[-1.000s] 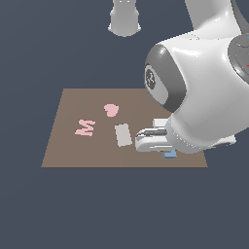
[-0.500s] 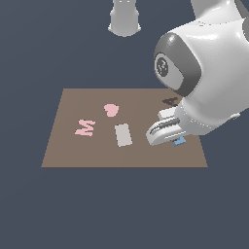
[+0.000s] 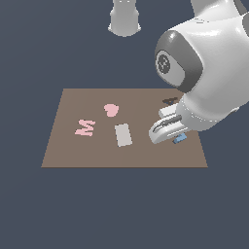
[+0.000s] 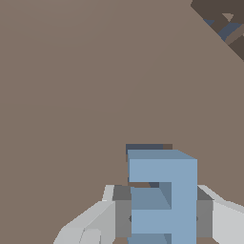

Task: Insert a designated object into the corresponding slot on a board.

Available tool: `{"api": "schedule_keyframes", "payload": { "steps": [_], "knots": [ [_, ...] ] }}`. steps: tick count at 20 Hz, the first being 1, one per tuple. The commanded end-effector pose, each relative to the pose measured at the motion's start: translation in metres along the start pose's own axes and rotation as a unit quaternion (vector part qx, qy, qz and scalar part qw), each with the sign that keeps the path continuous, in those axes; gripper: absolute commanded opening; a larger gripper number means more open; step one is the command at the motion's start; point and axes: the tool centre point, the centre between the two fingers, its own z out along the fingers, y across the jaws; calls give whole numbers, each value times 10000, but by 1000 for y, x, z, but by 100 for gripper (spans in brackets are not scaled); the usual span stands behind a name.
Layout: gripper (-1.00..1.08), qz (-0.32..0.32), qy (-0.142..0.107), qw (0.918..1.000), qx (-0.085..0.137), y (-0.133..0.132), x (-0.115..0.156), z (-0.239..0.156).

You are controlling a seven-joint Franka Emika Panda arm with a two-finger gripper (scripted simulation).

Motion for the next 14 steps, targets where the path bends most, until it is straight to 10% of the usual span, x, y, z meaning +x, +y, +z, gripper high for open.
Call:
{"api": "schedule_keyframes", "payload": {
  "steps": [1, 4, 5, 14],
  "knots": [
    [-100, -18, 1, 10000, 1, 0, 1, 4],
    [-100, -40, 0, 10000, 2, 0, 1, 9],
    [100, -40, 0, 10000, 2, 0, 1, 9],
    [100, -40, 0, 10000, 2, 0, 1, 9]
  ]
}}
